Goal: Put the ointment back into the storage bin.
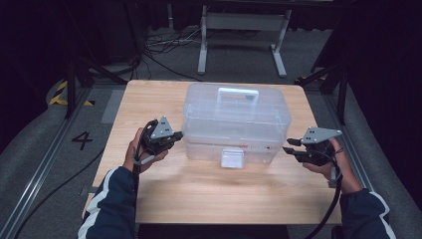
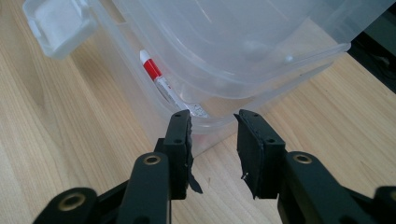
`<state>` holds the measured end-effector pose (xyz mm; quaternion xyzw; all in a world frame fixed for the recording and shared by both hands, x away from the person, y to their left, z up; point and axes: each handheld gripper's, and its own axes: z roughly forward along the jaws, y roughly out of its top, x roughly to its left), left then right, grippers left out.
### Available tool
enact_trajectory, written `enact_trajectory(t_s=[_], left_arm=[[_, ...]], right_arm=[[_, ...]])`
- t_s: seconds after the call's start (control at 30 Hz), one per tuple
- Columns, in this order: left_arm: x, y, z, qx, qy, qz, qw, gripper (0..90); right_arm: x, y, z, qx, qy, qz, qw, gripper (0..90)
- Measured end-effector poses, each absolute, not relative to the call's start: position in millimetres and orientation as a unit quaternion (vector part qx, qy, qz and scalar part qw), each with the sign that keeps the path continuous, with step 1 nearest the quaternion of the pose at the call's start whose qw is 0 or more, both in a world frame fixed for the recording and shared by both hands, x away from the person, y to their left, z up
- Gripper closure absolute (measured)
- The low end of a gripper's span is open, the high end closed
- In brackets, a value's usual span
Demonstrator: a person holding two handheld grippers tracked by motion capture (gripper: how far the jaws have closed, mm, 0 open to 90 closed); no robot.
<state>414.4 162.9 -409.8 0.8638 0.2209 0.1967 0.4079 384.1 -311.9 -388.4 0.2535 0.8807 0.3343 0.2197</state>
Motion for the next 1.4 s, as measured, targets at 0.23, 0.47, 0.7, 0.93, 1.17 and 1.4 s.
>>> enact_trajectory(t_s=[0.23, 0.47, 0.7, 0.93, 1.17, 1.4], left_arm=[[413.8, 163.1, -416.1, 0.867, 0.225, 0.192, 0.401, 89.7], [412.2, 165.8, -420.3, 0.869, 0.229, 0.189, 0.396, 89.7], [411.2, 166.0, -422.0, 0.871, 0.230, 0.191, 0.391, 89.5], [411.9, 168.5, -423.9, 0.869, 0.235, 0.190, 0.391, 84.5], [411.3, 169.5, -423.7, 0.868, 0.239, 0.192, 0.390, 77.4], [408.6, 170.6, -429.5, 0.877, 0.235, 0.192, 0.372, 66.0]], right_arm=[[384.6, -308.0, -391.0, 0.255, 0.881, 0.334, 0.217, 62.3], [385.7, -306.6, -394.6, 0.259, 0.882, 0.329, 0.214, 59.7], [385.0, -306.2, -397.8, 0.260, 0.884, 0.328, 0.208, 58.3], [385.3, -305.2, -400.5, 0.263, 0.884, 0.325, 0.207, 55.6], [386.2, -305.7, -400.8, 0.265, 0.884, 0.323, 0.210, 52.2], [385.9, -301.1, -400.1, 0.255, 0.891, 0.311, 0.211, 49.1]])
